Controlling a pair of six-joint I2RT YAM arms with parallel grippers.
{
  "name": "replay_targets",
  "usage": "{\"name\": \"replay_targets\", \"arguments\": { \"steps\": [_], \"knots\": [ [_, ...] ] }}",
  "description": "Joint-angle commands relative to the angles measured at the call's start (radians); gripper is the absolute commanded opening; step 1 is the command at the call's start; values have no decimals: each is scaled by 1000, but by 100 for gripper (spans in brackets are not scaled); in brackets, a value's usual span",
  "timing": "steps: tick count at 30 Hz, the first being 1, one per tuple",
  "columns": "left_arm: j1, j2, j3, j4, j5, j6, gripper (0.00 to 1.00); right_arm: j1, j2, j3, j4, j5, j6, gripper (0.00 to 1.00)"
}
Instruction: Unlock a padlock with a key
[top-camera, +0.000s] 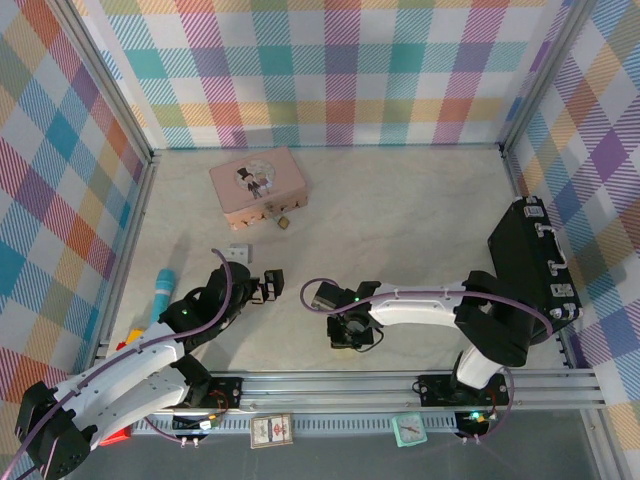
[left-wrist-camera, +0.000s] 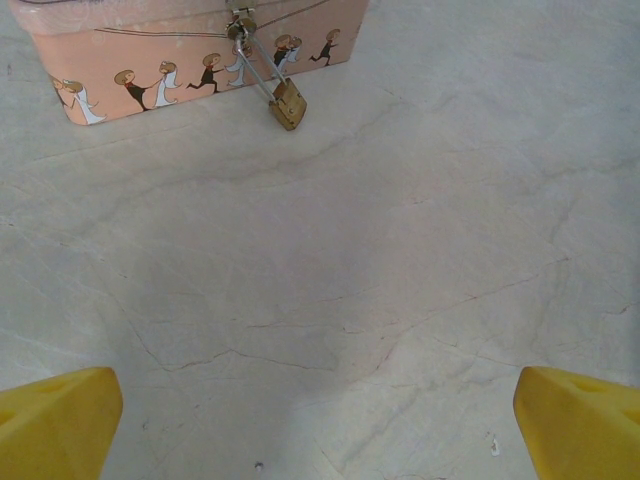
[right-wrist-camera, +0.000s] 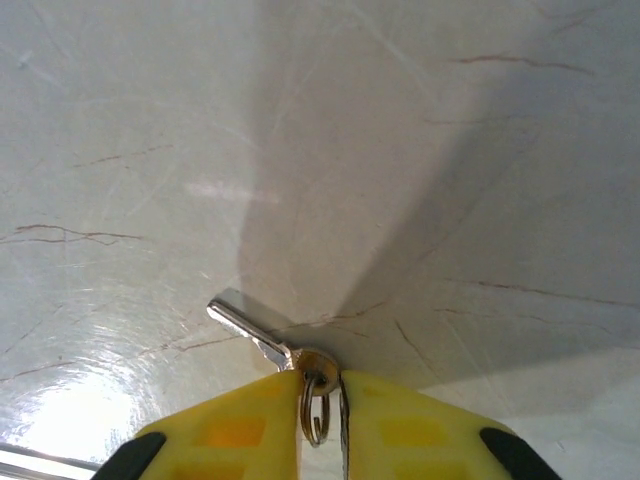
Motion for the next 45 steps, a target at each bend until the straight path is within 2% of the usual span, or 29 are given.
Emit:
{"name": "replay_targets", "arguments": {
  "steps": [1,11,18,29,35,38,40,42,45],
  "knots": [
    [-10,1,-5,-8,-18,9,100,9,26,20,-6,-4,-8,15],
    [-9,20,-6,-2,-14,12,100,12,6,16,-6,18,-16,0],
    [-10,53,1,9,-3,29,100,10,-38,23,-20,39,-33,0],
    [-11,120,13,89,117,30,100,-78,-294,-96,113,104,-7,0],
    [-5,18,97,23,237,-125,100,-137,-469,-233,329,122,73,0],
    [-6,-61,42,155,294,-229,100,-145,-537,-288,427,158,109,0],
    [-6,-78,-33,269,278,-336,100,-148,-567,-306,476,171,88,0],
    [-3,-54,-76,378,331,-370,100,-148,-582,-304,489,179,62,0],
    [-6,12,-73,452,407,-410,97,-155,-589,-306,532,164,22,0]
  ]
}}
